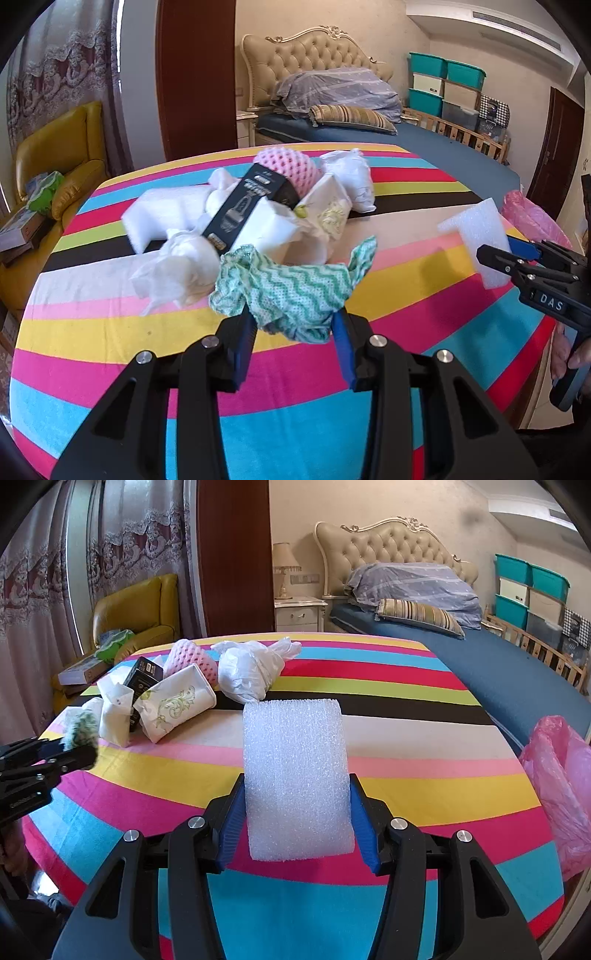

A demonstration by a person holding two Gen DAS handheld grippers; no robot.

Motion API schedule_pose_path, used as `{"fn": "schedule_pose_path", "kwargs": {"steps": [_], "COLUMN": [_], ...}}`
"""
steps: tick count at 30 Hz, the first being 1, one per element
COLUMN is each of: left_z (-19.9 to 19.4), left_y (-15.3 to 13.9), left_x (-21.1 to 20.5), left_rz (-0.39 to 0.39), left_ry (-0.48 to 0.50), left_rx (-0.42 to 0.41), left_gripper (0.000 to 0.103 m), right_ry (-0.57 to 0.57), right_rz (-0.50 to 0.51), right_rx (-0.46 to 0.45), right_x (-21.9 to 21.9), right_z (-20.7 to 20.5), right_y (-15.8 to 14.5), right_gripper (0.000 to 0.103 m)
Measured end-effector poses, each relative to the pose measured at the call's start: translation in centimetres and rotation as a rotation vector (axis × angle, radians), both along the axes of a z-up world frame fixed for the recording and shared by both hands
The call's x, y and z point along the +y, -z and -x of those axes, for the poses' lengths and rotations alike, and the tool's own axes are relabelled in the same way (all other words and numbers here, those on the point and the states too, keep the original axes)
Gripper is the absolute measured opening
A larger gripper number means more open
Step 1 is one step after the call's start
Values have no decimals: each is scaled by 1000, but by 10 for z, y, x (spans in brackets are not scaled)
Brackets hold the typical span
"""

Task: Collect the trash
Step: 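Carry the foam sheet with the right tool while the left tool carries the cloth toward the bin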

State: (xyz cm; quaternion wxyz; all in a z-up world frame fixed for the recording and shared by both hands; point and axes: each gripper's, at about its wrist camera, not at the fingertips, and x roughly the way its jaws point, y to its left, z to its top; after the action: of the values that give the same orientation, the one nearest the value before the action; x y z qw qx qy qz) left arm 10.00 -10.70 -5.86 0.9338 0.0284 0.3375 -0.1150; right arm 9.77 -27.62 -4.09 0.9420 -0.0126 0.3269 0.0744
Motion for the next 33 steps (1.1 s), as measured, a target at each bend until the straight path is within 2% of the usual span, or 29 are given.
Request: {"fn": "schedule_pose_path", "kwargs": {"steps": [15, 33], "left_z": [-21, -48], "left_y": [-1, -4], "left_x": [-71, -168], "left_rz": [-34, -38], "left_ry": [158, 348], "left_rx": [-43, -27], "left_gripper": [38, 38], "right_ry": [60, 259], "right_rz": [25, 15], "right_rx": [-42, -91], "right_x": [-24, -108], "right_z": [20, 37], "right_y": [-6, -17], "right_gripper": [51, 51]}}
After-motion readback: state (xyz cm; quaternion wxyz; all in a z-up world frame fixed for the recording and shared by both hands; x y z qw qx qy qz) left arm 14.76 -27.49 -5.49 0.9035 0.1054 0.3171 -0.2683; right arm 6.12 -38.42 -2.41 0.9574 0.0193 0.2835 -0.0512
